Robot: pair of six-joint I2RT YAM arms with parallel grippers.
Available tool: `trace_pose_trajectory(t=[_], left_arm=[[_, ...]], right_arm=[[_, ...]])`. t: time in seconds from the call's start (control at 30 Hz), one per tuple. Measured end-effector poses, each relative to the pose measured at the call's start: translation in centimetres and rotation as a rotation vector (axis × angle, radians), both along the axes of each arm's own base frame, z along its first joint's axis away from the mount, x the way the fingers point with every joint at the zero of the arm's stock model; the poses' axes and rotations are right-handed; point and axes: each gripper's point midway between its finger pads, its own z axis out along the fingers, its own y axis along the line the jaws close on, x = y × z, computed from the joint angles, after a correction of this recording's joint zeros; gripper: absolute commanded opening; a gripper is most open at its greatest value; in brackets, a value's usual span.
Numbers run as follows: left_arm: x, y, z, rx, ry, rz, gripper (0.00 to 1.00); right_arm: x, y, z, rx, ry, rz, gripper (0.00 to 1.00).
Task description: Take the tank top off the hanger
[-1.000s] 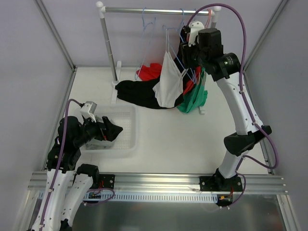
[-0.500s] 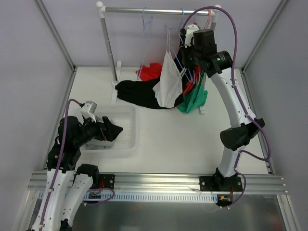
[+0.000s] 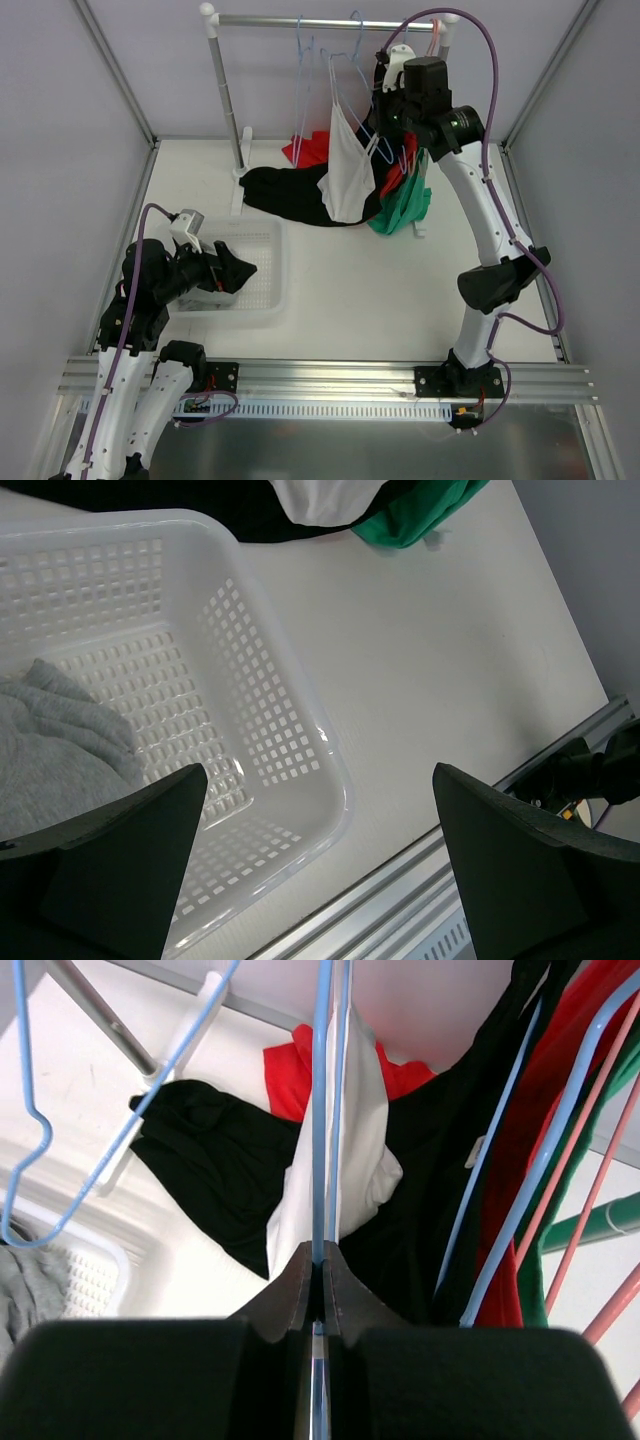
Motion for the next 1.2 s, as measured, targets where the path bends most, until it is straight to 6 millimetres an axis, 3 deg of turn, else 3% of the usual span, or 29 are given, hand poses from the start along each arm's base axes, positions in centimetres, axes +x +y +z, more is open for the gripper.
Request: trace_pose_trajectory(t=[0.27, 0.47, 0.77, 1.03, 1.13, 1.2], left_arm=[[-0.1, -0.1, 0.0, -0.003, 0.000, -0.006, 0.99], [-0.1, -0.1, 0.1, -0.004, -0.002, -0.008, 0.99], [-1.0, -0.7, 0.9, -0.026, -0.037, -0.055, 0.99], [-1.3, -1.6, 2.4, -0.057, -0.093, -0.115, 0.99], [-1.2, -1.9, 3.9, -0.067, -0.104, -0.135, 0.99], [-1.0, -2.2, 5.8, -0.081, -0.128, -0.150, 0.99]], right_arm=[[-1.6, 0.0, 3.3, 0.087, -0.062, 0.011, 0.00], [-5.1, -1.1, 6.4, 0.144, -0.119, 0.028, 0.00], [-13.6, -4.0, 8.7, 0.207, -0.142, 0.074, 0.00], [-23.0, -7.8, 13.1, 0.274, -0.268, 0.121, 0.00], [-26.0, -9.2, 14.2, 0.291, -0.307, 0.127, 0.00], [-27.5, -9.9, 14.8, 0.300, -0.330, 0.131, 0.00]])
